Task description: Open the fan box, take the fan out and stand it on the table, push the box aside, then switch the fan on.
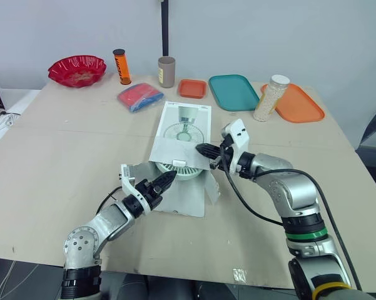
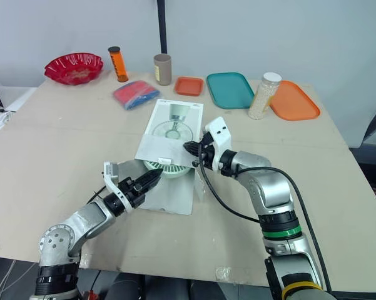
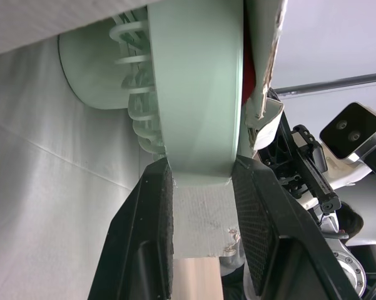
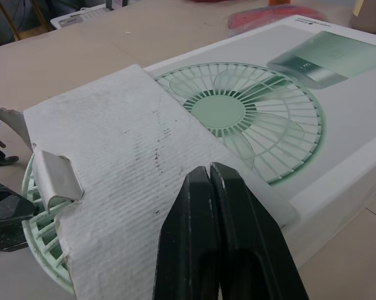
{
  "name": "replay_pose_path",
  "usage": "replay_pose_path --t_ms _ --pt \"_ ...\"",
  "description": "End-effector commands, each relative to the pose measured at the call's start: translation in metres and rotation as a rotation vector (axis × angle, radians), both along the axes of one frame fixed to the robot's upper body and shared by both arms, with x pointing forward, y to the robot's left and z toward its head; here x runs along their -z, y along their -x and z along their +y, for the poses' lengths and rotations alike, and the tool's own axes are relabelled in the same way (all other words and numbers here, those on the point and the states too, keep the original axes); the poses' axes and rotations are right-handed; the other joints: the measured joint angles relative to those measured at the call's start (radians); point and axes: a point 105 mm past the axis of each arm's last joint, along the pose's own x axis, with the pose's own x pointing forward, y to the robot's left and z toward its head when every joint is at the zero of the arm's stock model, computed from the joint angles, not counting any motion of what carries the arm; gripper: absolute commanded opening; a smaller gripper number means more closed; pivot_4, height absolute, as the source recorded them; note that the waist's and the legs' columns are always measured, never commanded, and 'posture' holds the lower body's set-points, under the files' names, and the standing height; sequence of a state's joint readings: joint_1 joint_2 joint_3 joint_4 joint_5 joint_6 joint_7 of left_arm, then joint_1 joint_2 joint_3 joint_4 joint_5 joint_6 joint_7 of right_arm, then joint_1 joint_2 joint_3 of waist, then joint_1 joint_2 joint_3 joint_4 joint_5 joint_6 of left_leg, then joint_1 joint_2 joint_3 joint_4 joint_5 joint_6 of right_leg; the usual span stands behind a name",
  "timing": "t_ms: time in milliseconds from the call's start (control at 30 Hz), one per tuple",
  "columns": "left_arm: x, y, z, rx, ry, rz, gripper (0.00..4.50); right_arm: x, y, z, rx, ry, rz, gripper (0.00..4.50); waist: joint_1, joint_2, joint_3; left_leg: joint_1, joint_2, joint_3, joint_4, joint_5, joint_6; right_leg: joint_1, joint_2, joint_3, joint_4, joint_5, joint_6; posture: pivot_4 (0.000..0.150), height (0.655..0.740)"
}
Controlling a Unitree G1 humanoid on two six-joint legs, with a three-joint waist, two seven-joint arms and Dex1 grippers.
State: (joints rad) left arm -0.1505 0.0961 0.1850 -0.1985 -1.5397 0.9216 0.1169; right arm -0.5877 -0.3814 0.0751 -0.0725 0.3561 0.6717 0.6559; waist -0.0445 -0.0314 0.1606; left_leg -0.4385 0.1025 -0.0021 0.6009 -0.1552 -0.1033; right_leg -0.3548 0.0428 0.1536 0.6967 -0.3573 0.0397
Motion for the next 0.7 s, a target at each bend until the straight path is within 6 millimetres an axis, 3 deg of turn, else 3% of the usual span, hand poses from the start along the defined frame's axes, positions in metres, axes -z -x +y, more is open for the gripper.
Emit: replay_pose_path --t_ms 33,700 --pt "0.017 0.008 0.004 0.013 -0.049 0.061 1.15 -0.011 0.002 0.001 -0.015 0.006 -0.048 0.0 0.0 0.0 0.0 0.0 0.0 0.0 0.0 0.0 0.0 0.0 0.0 0.0 0.0 0.0 0.0 0.15 0.7389" --pt "0.017 0.04 0.02 0.048 -0.057 0.05 1.15 -0.007 0.003 0.009 -0.029 0.01 -0.039 0.0 -0.002 0.0 0.0 0.0 0.0 0.0 -0.001 0.0 0.0 -0.001 0.0 0.0 0.0 -0.001 0.0 0.15 0.7389"
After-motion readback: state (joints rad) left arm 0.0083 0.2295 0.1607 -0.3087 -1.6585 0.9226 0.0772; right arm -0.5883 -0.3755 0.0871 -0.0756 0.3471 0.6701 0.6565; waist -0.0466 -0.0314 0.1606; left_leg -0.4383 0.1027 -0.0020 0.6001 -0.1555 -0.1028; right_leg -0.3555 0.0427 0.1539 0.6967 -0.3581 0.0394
